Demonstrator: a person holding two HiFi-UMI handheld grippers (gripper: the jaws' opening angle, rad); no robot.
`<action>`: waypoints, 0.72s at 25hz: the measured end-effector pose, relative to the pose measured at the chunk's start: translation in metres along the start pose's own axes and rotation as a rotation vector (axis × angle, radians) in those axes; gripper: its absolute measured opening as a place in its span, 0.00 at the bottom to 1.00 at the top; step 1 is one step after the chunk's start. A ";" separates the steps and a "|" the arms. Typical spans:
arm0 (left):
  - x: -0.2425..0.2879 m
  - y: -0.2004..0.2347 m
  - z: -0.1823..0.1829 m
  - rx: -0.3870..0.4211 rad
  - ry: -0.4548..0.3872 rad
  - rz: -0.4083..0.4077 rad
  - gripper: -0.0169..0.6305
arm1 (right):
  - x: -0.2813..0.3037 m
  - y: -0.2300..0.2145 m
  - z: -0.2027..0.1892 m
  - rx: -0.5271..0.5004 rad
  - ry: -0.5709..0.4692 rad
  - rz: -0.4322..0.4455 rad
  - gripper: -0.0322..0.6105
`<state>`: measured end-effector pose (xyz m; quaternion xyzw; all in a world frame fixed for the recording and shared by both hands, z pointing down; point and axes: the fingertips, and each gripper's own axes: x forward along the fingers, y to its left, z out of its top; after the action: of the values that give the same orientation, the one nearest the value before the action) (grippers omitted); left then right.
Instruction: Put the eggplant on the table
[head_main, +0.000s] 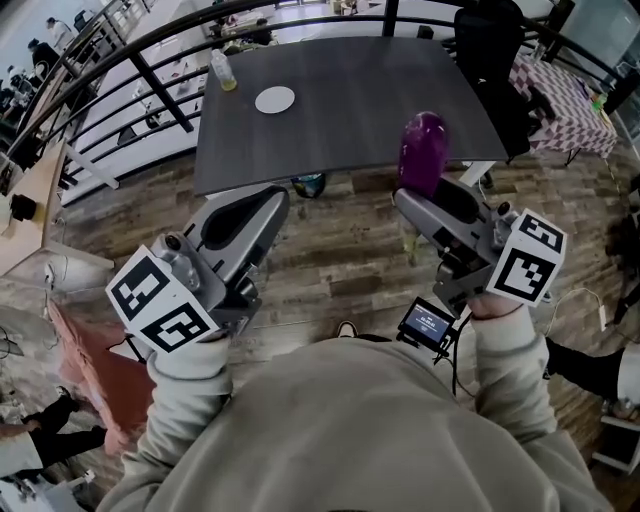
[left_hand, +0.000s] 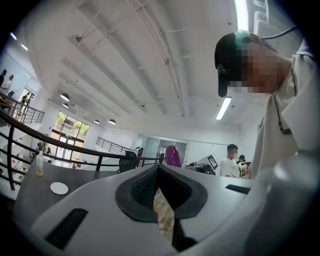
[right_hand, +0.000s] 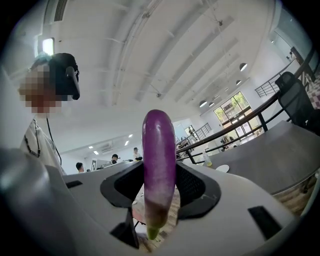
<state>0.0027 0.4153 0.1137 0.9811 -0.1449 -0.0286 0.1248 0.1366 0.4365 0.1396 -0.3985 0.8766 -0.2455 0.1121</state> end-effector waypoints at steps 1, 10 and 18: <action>0.009 0.002 -0.003 -0.008 0.007 -0.003 0.04 | -0.002 -0.008 0.002 0.004 0.000 0.003 0.37; 0.036 0.017 -0.014 -0.027 0.046 0.022 0.04 | -0.005 -0.048 0.009 0.047 -0.012 0.030 0.37; 0.042 0.019 -0.022 -0.018 0.054 0.064 0.04 | -0.004 -0.055 0.006 0.052 0.000 0.060 0.37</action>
<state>0.0396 0.3903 0.1387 0.9752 -0.1727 0.0004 0.1384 0.1772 0.4064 0.1629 -0.3689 0.8815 -0.2646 0.1298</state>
